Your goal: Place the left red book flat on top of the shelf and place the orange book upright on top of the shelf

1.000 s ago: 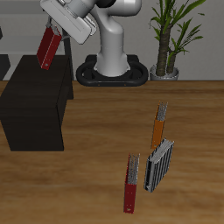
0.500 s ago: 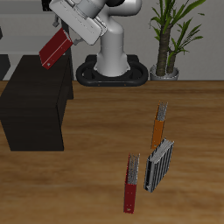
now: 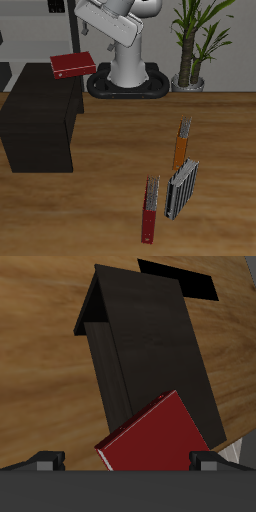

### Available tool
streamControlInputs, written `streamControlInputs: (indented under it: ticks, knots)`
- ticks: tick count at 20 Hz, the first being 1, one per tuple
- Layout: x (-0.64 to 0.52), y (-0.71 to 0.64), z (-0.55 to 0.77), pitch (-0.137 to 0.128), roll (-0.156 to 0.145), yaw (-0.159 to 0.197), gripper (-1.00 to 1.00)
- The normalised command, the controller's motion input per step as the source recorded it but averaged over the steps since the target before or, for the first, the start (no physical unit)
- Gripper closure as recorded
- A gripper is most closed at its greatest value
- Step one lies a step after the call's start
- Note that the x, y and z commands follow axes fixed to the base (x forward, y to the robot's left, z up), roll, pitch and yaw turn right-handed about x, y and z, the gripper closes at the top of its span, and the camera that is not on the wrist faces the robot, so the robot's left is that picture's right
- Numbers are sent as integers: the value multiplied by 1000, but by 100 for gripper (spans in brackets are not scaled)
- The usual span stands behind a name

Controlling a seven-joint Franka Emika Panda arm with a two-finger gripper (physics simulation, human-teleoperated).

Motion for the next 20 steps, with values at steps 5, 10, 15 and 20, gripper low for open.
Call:
streamControlInputs:
  ticks: [5, 10, 15, 20]
  knots:
    - [-3, 317, 57, -53, 110, -5, -100]
    - [32, 134, 15, -17, 49, 3, -100]
    - [132, 470, -51, 27, 130, -7, -100]
    - [131, 879, -132, 16, 115, -13, -100]
